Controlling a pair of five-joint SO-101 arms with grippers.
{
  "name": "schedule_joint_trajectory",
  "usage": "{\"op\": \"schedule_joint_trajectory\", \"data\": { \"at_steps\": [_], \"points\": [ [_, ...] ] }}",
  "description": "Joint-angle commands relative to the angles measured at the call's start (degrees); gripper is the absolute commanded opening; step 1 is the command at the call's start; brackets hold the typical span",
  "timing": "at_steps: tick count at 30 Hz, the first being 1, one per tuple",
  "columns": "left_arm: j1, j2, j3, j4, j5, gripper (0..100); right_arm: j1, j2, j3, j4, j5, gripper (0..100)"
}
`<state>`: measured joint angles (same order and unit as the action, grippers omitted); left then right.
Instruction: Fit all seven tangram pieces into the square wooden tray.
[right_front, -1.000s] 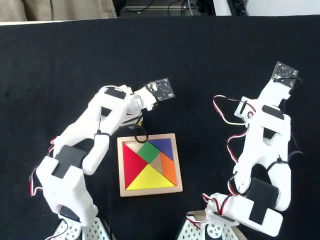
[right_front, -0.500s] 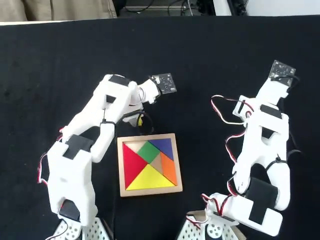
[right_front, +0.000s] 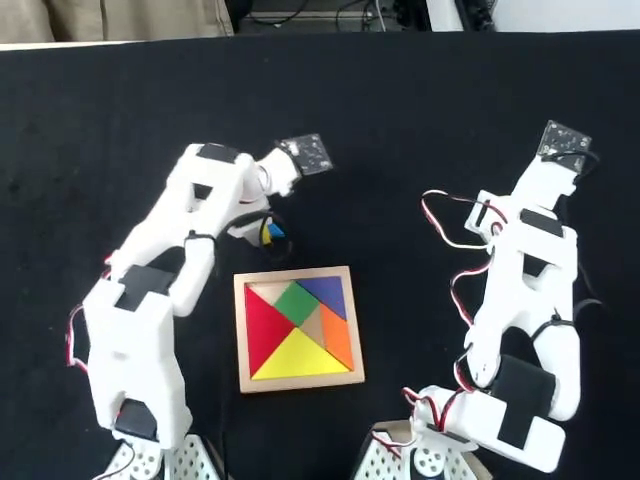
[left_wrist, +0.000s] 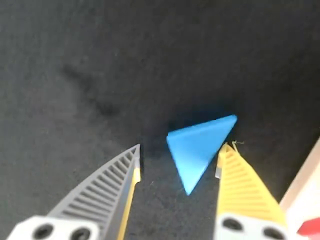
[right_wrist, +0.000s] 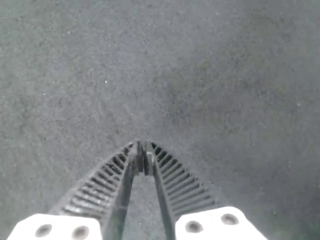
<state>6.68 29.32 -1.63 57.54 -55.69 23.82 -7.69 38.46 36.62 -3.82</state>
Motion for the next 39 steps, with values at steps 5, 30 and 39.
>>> {"op": "schedule_joint_trajectory", "data": {
  "at_steps": [5,30,39],
  "points": [
    [-5.32,0.00,-1.80,0.88,-0.62,24,-0.97,-2.51,0.13,-1.23,0.62,1.8],
    [3.74,-8.53,-2.07,0.09,9.67,4,-0.97,-2.51,0.13,-1.23,0.62,1.8],
    [5.76,-10.81,-1.36,-5.36,16.18,4,-0.88,-2.51,0.13,-1.23,0.62,1.8]
  ]
}}
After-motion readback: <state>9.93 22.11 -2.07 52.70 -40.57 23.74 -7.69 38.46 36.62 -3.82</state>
